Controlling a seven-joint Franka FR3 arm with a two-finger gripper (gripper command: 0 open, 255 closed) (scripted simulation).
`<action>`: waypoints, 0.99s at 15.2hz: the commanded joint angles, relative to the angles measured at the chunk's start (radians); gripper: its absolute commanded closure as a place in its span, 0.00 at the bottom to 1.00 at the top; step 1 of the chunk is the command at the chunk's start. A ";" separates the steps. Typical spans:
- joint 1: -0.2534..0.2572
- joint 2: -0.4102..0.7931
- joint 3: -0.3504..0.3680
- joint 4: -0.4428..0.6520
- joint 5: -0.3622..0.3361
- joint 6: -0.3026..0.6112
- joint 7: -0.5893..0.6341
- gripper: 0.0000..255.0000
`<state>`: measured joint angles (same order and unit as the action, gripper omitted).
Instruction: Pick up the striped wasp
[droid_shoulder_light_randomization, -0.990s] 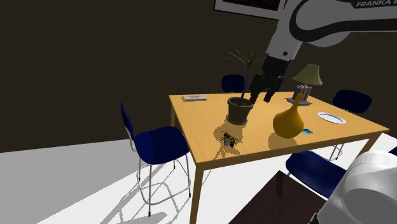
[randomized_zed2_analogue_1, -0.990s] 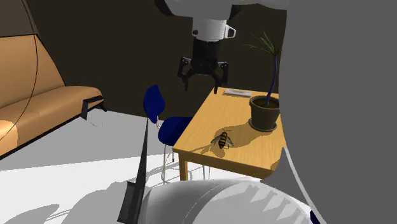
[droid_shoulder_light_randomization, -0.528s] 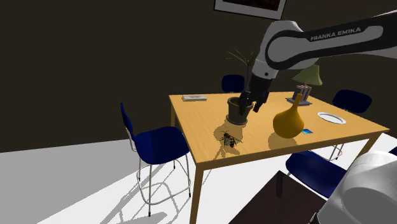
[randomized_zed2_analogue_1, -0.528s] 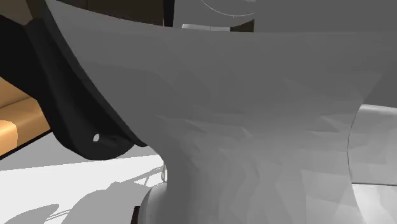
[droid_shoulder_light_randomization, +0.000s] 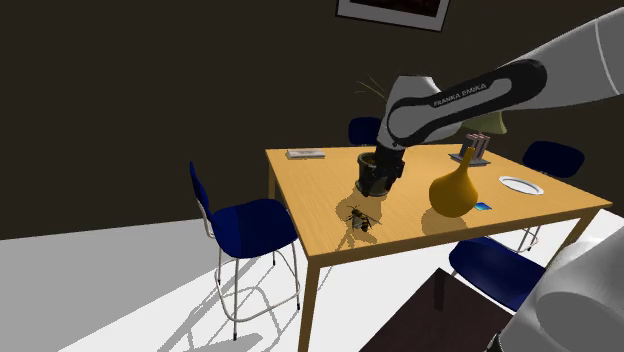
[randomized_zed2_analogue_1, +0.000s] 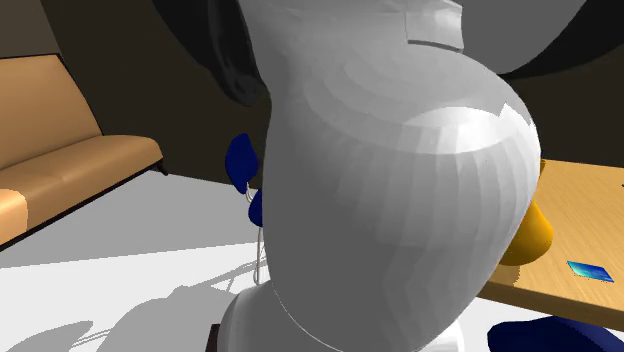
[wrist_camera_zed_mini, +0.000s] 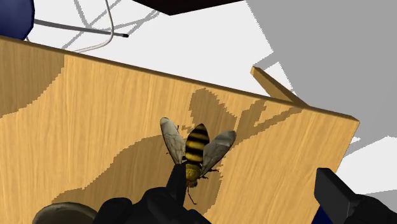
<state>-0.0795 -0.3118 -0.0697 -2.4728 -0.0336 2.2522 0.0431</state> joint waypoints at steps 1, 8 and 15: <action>-0.006 0.079 0.001 0.017 -0.014 0.065 0.012 0.00; -0.033 0.342 -0.016 0.104 -0.076 0.247 0.046 0.00; -0.046 0.558 -0.040 0.213 -0.122 0.360 0.079 0.00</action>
<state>-0.1247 0.2261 -0.1078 -2.2699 -0.1530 2.6010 0.1194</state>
